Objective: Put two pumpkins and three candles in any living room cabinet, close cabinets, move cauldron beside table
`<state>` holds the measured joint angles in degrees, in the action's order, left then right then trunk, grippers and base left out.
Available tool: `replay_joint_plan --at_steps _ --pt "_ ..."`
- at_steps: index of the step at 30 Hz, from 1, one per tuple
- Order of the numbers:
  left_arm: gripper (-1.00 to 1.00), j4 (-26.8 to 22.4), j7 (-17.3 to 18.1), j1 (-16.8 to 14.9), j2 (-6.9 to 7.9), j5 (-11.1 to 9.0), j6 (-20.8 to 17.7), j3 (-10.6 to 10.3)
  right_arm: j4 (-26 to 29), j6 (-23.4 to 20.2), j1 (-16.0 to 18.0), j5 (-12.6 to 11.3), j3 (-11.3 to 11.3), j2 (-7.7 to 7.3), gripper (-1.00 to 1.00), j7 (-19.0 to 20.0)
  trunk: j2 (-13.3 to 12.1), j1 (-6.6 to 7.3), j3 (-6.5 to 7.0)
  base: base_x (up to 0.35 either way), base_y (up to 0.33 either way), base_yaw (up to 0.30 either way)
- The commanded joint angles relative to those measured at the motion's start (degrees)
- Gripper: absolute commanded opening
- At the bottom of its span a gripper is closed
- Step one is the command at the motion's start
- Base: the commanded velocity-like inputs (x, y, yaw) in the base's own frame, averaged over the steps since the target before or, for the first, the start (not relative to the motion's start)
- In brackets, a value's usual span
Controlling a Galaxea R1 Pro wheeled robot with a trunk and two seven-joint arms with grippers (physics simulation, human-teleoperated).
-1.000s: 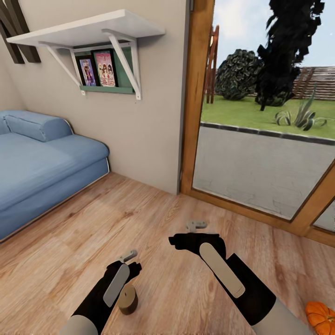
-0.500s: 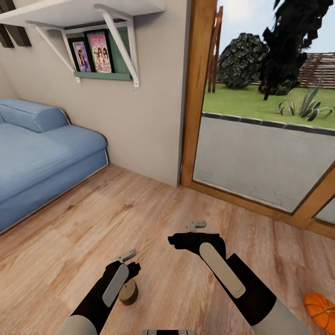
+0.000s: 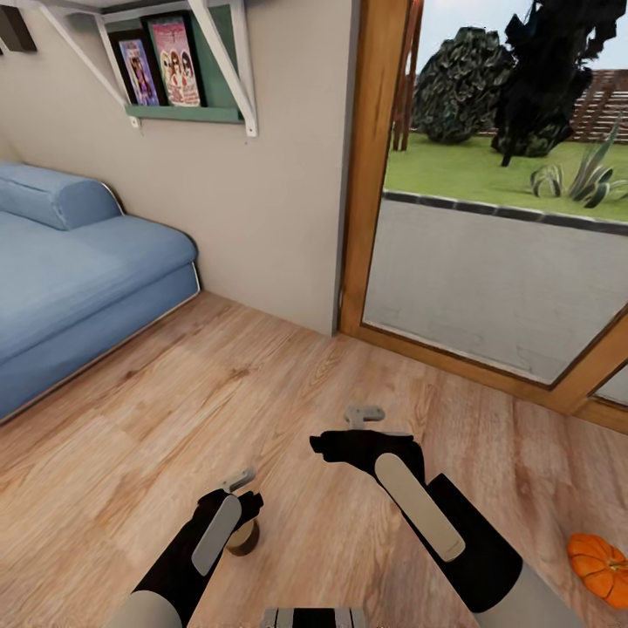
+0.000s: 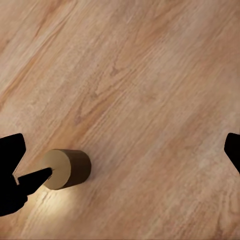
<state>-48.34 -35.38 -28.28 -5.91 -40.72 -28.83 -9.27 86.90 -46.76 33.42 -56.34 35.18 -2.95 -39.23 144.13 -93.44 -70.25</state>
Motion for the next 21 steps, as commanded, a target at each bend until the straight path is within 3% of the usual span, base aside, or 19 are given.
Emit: replay_joint_plan --at_steps 1,9,13,21 --pt "1.00 -0.09 -0.53 -0.02 0.02 -0.50 -0.04 -0.14 0.36 -0.04 0.06 -0.55 0.13 -0.04 1.00 -0.59 0.04 -0.01 -0.28 0.000 0.000 0.000" --pt "1.00 -0.23 -0.50 -0.02 0.19 -0.31 0.08 -0.04 1.78 -0.14 0.06 -0.66 0.21 -0.04 1.00 -0.59 0.15 -0.22 -2.05 0.000 0.000 0.000" --pt "1.00 -0.13 -0.37 -0.02 2.82 -0.51 0.02 0.49 1.92 -0.33 0.06 -0.69 0.30 -0.10 1.00 -0.59 0.20 -0.32 -2.94 0.000 0.000 0.000" --pt "1.00 -0.33 -0.53 -0.13 4.39 -0.25 0.00 0.64 1.95 -0.51 0.06 -0.70 0.26 -0.42 1.00 -0.59 0.31 -0.53 -4.71 0.000 0.000 0.000"
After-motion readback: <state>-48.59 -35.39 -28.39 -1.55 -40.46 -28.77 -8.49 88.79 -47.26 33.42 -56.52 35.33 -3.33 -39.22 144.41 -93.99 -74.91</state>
